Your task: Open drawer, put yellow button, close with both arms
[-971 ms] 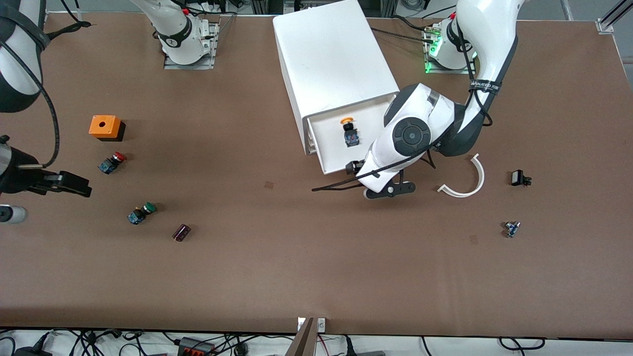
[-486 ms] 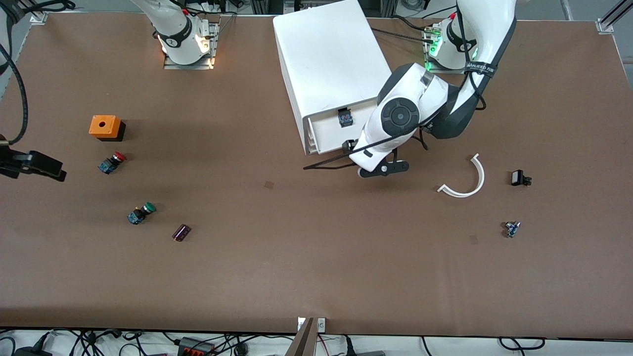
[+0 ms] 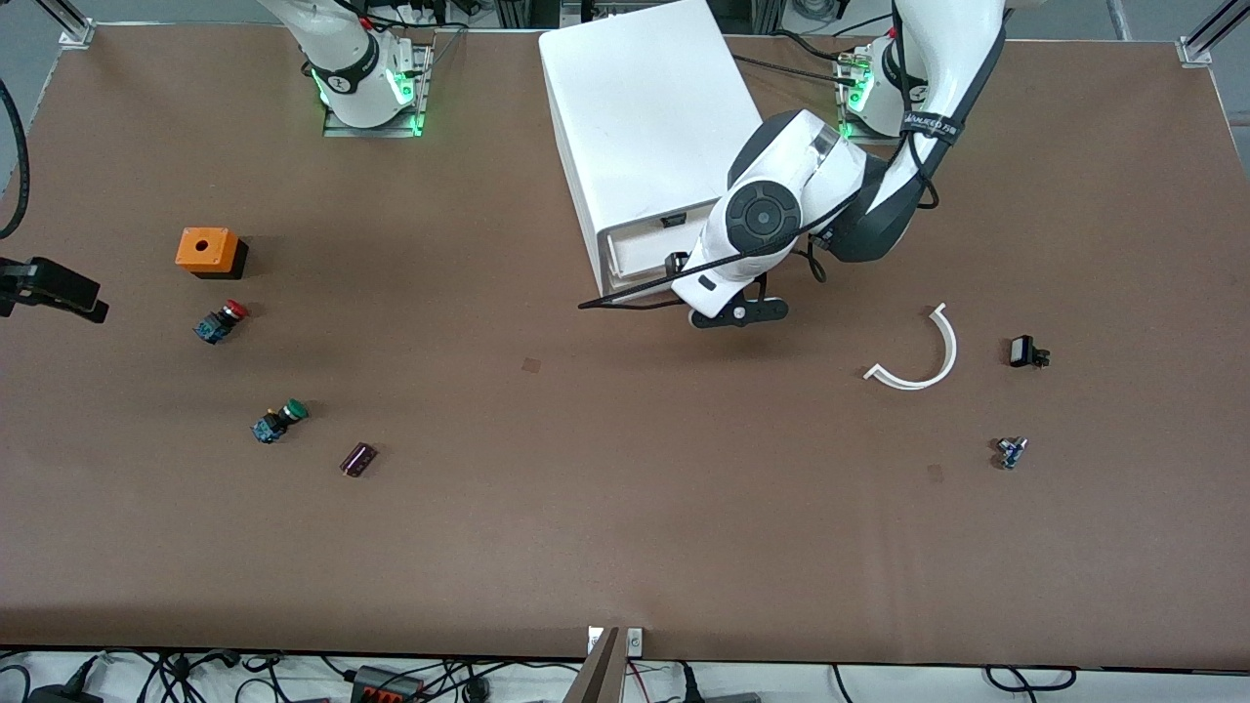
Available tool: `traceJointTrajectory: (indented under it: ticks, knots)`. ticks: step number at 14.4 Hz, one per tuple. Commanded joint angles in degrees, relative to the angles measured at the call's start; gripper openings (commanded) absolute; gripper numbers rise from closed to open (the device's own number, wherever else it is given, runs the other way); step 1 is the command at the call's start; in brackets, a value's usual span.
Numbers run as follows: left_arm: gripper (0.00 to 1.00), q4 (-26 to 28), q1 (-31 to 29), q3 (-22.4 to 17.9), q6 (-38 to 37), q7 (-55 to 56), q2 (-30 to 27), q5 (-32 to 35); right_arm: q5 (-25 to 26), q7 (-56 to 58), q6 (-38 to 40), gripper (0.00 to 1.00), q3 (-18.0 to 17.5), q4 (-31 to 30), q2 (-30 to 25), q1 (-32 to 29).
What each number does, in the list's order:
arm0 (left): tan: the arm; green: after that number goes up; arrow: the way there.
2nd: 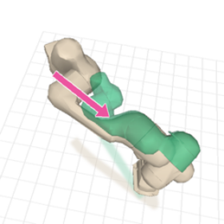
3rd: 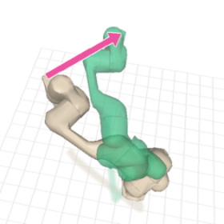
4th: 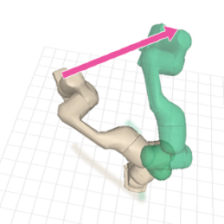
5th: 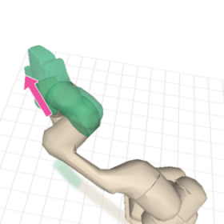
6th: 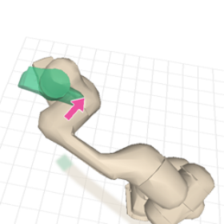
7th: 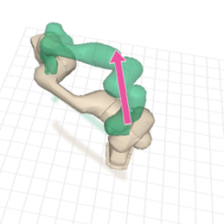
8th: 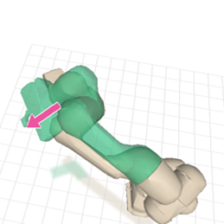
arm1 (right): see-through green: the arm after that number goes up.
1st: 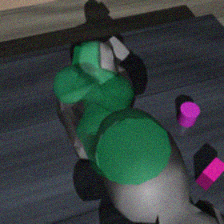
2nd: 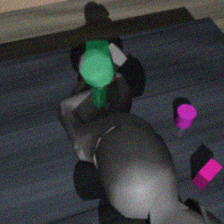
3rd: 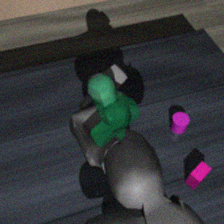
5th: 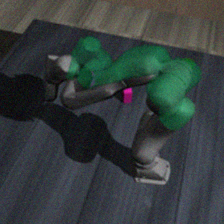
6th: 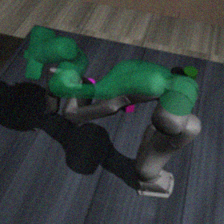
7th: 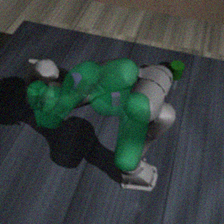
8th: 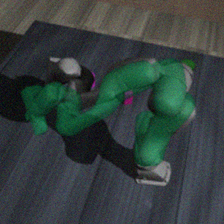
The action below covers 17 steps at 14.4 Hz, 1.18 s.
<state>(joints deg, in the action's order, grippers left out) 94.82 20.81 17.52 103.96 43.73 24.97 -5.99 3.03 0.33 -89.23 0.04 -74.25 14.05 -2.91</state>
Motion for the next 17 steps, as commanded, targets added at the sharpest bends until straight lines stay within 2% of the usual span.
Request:
traceJointTrajectory:
  ticks: [1, 2, 10, 14, 17]
  knots:
    - [1.0, 3.2, -1.2, 2.3, -1.3, 0.2, -2.6, -1.7, 0.8, 1.0, -6.2, 1.0, -0.3, -12.5, -8.0, -0.4]
    - [1.0, 3.3, -1.1, 2.6, -1.4, 0.2, -2.6, -2.1, 0.8, 1.0, -7.2, 1.0, -0.3, -14.8, -9.3, -0.3]
    - [1.0, 4.2, -1.1, 3.5, -2.5, 0.2, -3.1, -3.5, 0.8, 1.1, -9.2, 1.0, -0.3, -19.5, -12.2, -0.3]
    - [1.0, 4.0, -1.1, 3.5, -2.5, 0.2, -3.0, -3.5, 0.7, 0.9, -7.8, 1.0, -0.3, -18.2, -12.0, -0.3]
    - [1.0, 1.7, -3.0, 2.8, -2.5, -0.8, -3.1, -2.4, 0.1, 1.0, -7.5, 1.0, -0.3, -18.1, -12.0, -0.4]
